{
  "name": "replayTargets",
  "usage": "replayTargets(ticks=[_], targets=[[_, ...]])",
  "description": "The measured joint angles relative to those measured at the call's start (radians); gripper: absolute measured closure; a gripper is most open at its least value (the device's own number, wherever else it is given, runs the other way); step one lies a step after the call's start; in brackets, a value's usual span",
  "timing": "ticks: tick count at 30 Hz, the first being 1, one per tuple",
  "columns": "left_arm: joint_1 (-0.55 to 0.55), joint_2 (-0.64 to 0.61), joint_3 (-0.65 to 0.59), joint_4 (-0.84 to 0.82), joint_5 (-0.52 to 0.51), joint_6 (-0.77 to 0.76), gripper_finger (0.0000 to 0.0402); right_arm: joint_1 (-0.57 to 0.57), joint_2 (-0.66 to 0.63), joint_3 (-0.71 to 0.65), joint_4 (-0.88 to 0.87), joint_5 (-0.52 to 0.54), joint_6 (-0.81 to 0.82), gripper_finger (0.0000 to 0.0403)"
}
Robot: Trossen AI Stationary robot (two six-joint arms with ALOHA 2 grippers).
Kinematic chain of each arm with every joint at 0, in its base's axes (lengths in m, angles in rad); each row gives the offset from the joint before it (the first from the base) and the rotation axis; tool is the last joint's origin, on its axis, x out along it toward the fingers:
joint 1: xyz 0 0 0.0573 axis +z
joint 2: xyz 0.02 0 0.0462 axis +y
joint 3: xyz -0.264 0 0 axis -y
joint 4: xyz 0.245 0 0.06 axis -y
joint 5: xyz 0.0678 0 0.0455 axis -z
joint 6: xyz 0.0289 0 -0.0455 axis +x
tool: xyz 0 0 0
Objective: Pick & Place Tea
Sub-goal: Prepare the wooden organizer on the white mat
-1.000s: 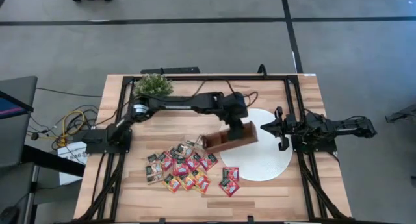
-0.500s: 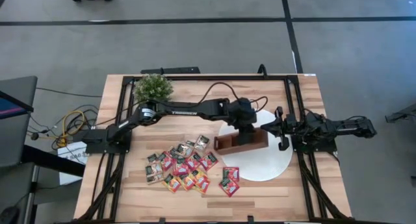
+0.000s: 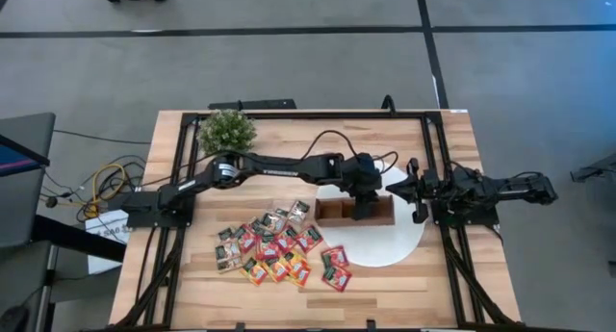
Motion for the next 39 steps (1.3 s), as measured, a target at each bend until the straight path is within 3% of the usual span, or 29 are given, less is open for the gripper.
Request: replayTargets(ticks=[15, 26, 31, 39], targets=[[-0.021, 0.048, -0.001, 0.009, -0.048, 0.073, 0.0378, 0.000, 0.000, 0.000, 0.003, 0.000, 0.000, 0.0403], [-0.027, 0.060, 0.000, 0.103, -0.057, 0.062, 0.0375, 0.000, 0.000, -0.001, 0.002, 0.000, 0.000, 0.0403], [-0.028, 0.061, 0.000, 0.137, -0.072, 0.045, 0.0344, 0.000, 0.000, -0.001, 0.002, 0.002, 0.000, 0.0403], [-0.032, 0.055, 0.000, 0.121, -0.074, 0.030, 0.0256, 0.000, 0.000, 0.000, 0.001, 0.001, 0.000, 0.0403]])
